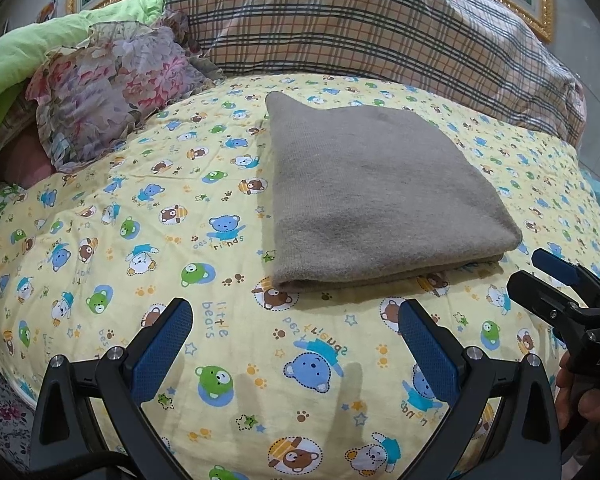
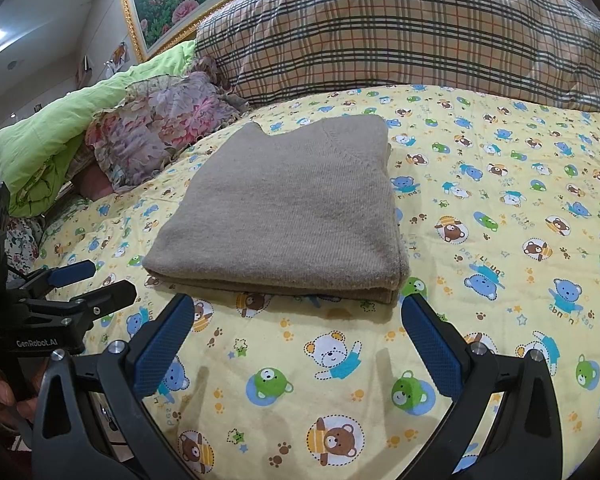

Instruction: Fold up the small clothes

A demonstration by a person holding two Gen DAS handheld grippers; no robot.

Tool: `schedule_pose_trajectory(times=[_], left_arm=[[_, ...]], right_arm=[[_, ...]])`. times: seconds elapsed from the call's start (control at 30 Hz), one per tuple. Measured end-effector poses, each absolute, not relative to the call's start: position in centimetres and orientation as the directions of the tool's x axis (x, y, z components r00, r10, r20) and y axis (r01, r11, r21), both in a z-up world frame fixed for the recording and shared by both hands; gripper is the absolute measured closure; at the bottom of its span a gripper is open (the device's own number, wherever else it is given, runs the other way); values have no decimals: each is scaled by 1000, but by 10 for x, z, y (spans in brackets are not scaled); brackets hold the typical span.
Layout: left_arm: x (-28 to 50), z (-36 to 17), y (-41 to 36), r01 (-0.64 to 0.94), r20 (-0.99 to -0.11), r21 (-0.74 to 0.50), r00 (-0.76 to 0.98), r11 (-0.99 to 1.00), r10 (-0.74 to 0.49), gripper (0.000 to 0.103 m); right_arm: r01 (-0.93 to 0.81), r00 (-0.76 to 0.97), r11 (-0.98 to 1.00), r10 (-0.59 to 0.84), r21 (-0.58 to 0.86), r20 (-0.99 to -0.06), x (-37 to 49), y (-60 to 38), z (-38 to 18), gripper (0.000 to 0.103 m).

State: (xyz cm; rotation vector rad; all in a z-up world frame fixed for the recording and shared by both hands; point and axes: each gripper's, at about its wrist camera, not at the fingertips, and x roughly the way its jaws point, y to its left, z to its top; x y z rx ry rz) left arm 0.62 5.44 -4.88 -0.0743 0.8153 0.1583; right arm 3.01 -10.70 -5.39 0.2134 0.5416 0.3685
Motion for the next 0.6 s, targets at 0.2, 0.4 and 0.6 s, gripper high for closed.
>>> schedule_pose_trajectory(times=[0.2, 0.4, 0.6], left_arm=[[6, -49, 54, -165, -730, -7, 675, 986, 108, 0], [6, -49, 53, -161, -731, -6, 674, 987, 106, 0], [6, -49, 52, -158, -731, -6, 675, 987, 104, 0]], right_arm=[[-285, 793, 912, 397, 294, -463, 31, -107, -54, 0], [-284, 792, 912, 398, 297, -464, 29, -104, -56, 0], [-280, 792, 912, 396, 299, -465, 29, -104, -55, 0]])
